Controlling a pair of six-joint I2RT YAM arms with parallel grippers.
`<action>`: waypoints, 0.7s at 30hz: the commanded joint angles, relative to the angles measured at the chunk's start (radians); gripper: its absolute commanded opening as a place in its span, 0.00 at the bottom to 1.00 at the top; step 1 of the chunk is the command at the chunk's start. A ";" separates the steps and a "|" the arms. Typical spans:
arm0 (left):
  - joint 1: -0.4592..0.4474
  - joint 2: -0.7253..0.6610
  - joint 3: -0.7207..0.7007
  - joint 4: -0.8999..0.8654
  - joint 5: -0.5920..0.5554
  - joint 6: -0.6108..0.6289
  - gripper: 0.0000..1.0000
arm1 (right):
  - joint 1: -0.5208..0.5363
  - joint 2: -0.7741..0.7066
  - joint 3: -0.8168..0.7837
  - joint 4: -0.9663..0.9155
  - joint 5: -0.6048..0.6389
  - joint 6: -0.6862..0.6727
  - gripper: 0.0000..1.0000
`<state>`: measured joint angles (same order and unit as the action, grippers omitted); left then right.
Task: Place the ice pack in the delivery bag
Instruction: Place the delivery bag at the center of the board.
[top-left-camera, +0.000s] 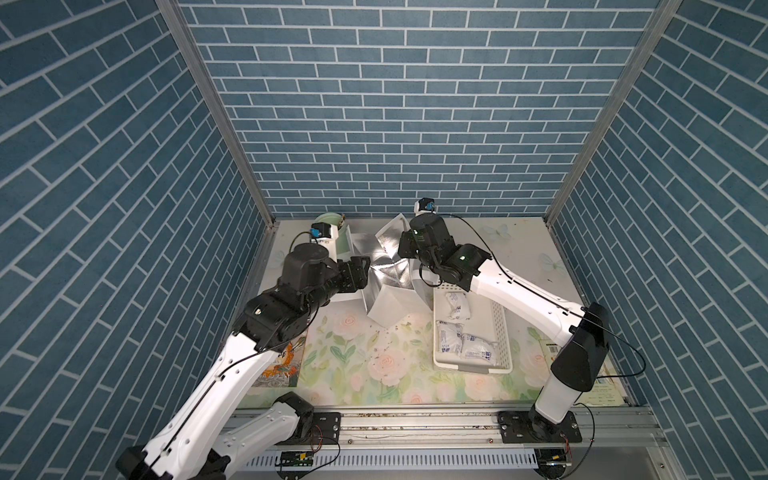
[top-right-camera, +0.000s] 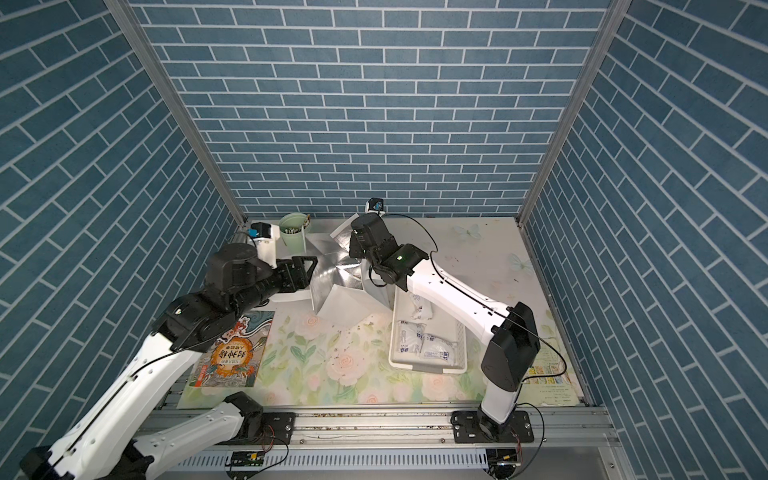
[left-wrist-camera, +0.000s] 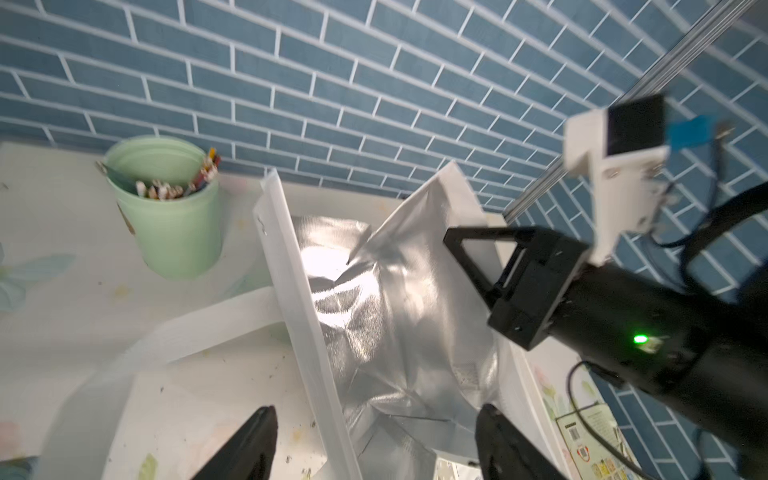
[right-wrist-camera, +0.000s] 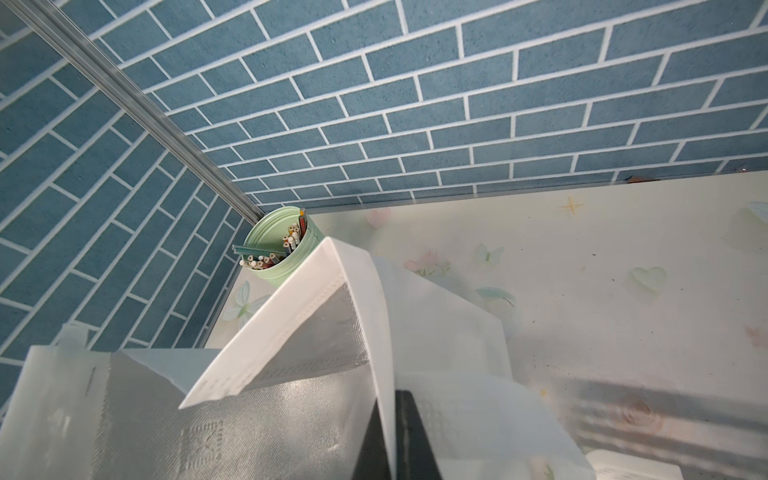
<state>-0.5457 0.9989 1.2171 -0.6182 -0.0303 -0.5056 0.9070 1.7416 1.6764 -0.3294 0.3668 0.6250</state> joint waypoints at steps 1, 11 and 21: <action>-0.006 0.000 -0.020 -0.024 -0.059 0.007 0.83 | 0.011 0.003 0.019 -0.025 0.026 0.030 0.00; -0.005 0.071 -0.054 0.019 -0.085 0.018 0.60 | 0.018 -0.026 -0.009 -0.021 0.033 0.031 0.00; -0.006 0.103 0.028 -0.060 -0.175 0.073 0.02 | 0.018 -0.057 -0.049 -0.004 0.019 0.024 0.00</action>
<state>-0.5488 1.0904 1.1851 -0.6308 -0.1368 -0.4599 0.9165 1.7214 1.6424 -0.3283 0.3817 0.6319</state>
